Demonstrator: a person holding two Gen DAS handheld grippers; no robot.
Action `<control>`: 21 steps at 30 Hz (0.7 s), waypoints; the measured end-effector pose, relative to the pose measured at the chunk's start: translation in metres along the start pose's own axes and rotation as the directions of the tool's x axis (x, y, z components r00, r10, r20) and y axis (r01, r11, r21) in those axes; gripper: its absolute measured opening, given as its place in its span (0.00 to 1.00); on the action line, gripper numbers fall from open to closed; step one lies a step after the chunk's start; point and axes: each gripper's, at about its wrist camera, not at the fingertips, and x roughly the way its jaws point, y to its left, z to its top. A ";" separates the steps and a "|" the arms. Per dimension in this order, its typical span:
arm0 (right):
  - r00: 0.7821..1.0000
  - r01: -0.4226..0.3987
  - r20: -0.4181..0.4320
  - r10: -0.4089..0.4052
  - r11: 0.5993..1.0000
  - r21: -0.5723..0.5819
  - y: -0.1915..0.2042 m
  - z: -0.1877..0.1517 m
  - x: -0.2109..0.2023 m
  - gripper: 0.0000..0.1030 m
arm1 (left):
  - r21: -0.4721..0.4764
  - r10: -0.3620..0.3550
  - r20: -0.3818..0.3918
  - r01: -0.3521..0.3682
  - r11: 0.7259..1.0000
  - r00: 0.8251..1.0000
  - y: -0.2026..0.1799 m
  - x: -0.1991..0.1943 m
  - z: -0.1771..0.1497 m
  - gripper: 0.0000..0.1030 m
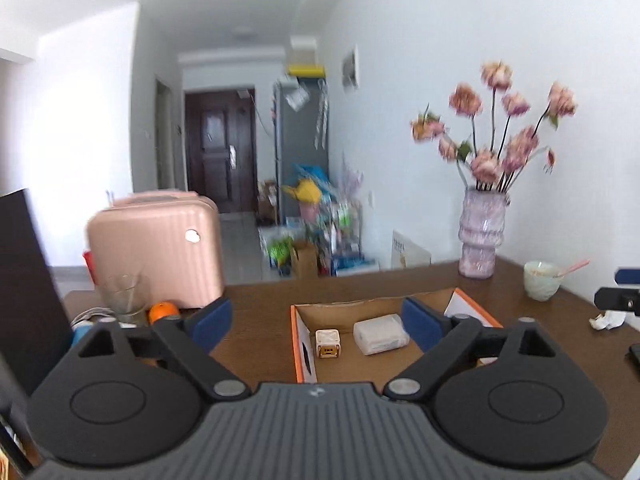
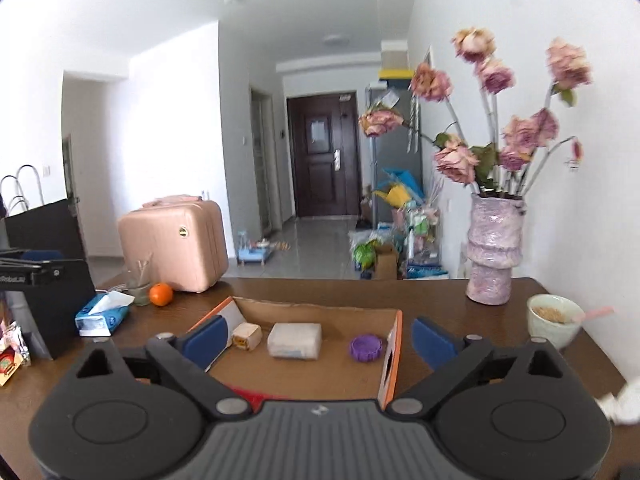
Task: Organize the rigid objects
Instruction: 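Withdraw both tools from the box back over the table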
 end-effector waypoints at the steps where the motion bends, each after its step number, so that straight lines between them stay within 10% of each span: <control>1: 0.999 0.020 0.035 -0.020 1.000 0.007 0.007 -0.013 -0.018 0.97 | -0.007 0.011 0.036 -0.011 1.000 0.999 -0.001 -0.017 -0.013 0.98; 6: 0.982 0.054 0.182 -0.058 0.998 0.025 0.039 -0.088 -0.086 1.00 | -0.037 0.061 0.093 -0.058 0.998 0.994 -0.004 -0.085 -0.082 1.00; 11: 0.983 0.028 0.181 -0.028 1.000 0.006 0.057 -0.154 -0.120 1.00 | -0.060 0.101 -0.014 -0.101 0.993 0.995 0.001 -0.113 -0.134 1.00; 21: 0.990 0.049 0.132 -0.057 0.997 0.062 0.064 -0.180 -0.131 1.00 | -0.066 0.076 0.007 -0.075 0.995 0.997 0.001 -0.136 -0.160 1.00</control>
